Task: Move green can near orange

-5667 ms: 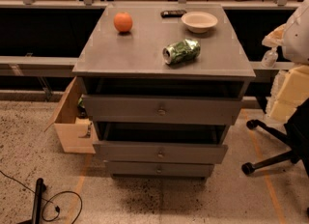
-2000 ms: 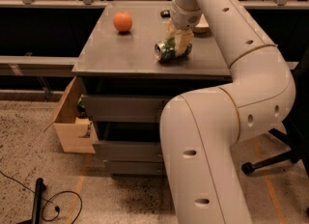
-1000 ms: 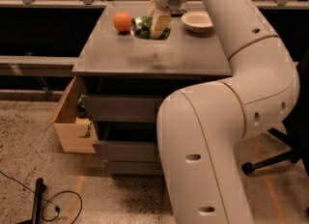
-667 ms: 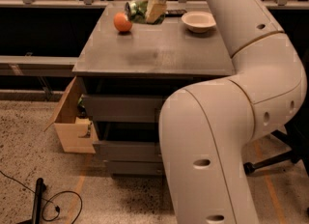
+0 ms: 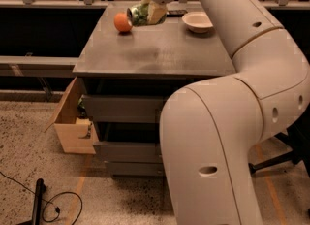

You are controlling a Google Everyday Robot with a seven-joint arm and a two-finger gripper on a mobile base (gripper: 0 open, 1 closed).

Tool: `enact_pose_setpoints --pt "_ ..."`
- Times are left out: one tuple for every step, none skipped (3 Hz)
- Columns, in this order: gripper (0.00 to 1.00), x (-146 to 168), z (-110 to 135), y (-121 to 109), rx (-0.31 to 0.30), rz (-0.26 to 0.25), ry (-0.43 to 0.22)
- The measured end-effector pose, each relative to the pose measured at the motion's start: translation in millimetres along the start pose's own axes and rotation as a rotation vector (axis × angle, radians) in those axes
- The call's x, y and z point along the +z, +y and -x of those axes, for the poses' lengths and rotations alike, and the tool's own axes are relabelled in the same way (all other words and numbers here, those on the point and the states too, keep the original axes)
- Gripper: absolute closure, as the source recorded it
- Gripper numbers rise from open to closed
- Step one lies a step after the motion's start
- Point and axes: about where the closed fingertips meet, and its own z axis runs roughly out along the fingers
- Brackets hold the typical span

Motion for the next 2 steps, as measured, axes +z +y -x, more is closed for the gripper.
enact_pose_setpoints --pt "1.0 4.4 -2.0 4.7 -0.001 0.015 0.007" --pt "1.0 15.0 -11.0 0.9 0.015 -0.02 0.021"
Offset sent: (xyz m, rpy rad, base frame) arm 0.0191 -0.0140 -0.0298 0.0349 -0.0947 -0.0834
